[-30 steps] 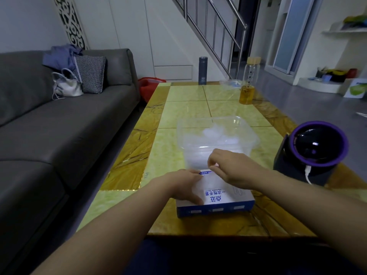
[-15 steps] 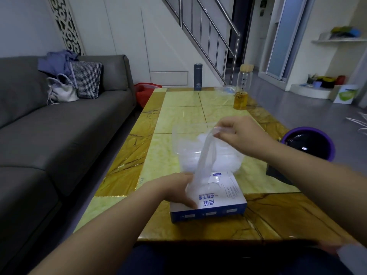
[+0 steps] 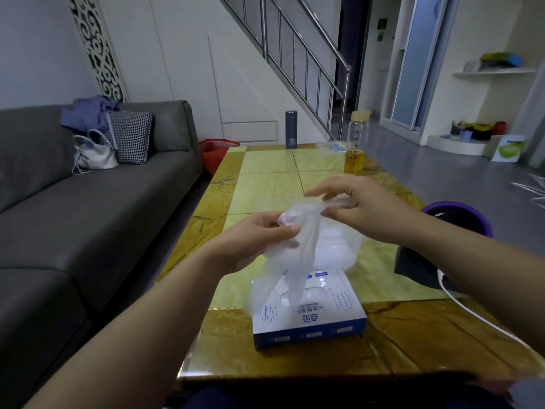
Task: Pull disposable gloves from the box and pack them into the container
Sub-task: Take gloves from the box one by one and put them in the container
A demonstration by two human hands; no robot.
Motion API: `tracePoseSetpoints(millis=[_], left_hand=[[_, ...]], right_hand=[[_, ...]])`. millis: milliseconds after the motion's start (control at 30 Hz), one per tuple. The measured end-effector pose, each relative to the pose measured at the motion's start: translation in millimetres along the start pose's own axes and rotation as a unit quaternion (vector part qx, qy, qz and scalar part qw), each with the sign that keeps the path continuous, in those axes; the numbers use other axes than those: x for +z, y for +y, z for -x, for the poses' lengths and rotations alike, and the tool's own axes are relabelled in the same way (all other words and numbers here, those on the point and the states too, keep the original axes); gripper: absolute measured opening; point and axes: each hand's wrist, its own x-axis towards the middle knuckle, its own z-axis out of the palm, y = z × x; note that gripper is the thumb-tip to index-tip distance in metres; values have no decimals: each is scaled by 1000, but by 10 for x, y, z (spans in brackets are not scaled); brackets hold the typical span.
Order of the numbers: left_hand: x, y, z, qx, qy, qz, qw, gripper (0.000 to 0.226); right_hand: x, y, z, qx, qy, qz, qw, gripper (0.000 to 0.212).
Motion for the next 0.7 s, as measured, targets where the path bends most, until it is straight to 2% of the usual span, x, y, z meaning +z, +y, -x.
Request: tracePoseSetpoints(millis=[67, 133, 200, 267, 367, 433, 500, 600, 700], left_hand=[[-29, 42, 6, 22, 23, 13, 999, 18], [-62, 101, 13, 36, 36, 33, 998, 11], [-88, 172, 25, 44, 50, 50, 997, 15], [-115, 242, 32, 45, 57, 80, 994, 27], [-189, 309, 14, 47, 27, 103, 993, 46], [-215, 349, -9, 53, 3, 100, 994, 51], [-226, 374, -50, 66, -22, 108, 992, 53], [-295, 394, -164, 63, -36, 182, 981, 50], [-390, 398, -328, 49, 10, 191, 980, 45]], right_hand=[[-49, 37, 28, 84, -15, -90, 992, 63], [-83, 59, 58, 184, -47, -279, 941, 85], [-109, 90, 57, 241, -50, -407, 880, 95], [-121, 121, 35, 251, -35, -439, 862, 98], [-114, 113, -20, 215, -5, -420, 882, 97], [-113, 72, -82, 166, 10, -379, 910, 94], [-100, 37, -178, 106, -1, -323, 941, 76], [-136, 20, -326, 60, -32, -238, 969, 45], [-179, 47, -427, 64, -85, -207, 973, 49]])
